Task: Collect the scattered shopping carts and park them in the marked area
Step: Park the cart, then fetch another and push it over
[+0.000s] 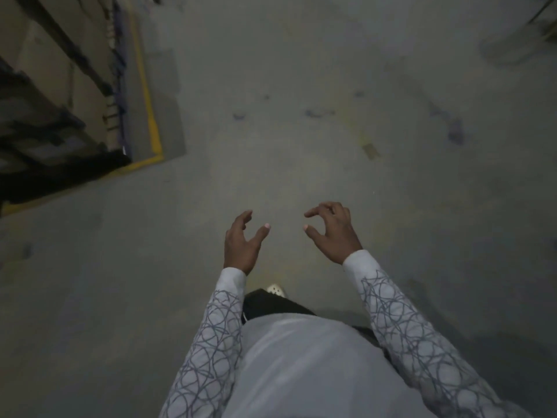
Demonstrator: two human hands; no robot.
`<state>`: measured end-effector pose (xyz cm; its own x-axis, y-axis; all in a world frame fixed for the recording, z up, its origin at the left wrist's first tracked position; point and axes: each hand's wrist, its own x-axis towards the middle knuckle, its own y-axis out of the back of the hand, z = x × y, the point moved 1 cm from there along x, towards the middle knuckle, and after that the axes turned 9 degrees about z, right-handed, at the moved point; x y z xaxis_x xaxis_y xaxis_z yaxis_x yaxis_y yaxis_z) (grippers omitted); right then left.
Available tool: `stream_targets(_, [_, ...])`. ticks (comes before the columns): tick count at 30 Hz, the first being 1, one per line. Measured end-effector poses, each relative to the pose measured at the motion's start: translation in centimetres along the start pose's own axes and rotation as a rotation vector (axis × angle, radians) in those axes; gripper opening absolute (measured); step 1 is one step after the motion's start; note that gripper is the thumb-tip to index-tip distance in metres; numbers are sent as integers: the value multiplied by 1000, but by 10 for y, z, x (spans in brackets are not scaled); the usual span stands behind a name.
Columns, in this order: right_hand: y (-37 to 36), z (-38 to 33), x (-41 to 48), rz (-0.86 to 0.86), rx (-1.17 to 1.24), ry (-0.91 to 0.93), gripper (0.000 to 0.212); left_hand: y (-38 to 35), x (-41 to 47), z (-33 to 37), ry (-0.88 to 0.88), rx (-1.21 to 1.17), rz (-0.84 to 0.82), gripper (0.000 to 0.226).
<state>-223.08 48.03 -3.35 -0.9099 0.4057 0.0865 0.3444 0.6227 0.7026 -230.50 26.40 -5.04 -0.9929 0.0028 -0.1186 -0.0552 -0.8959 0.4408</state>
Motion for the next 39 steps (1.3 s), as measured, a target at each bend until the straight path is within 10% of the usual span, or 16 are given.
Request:
stream_targets(27, [11,47,745,-47,62,-134,20,-237,629,225,23,-34,-11,50])
stream_targets(39, [-3,101,1003,142,34,-398,29,-377,952,337,-142,-20,-355,49])
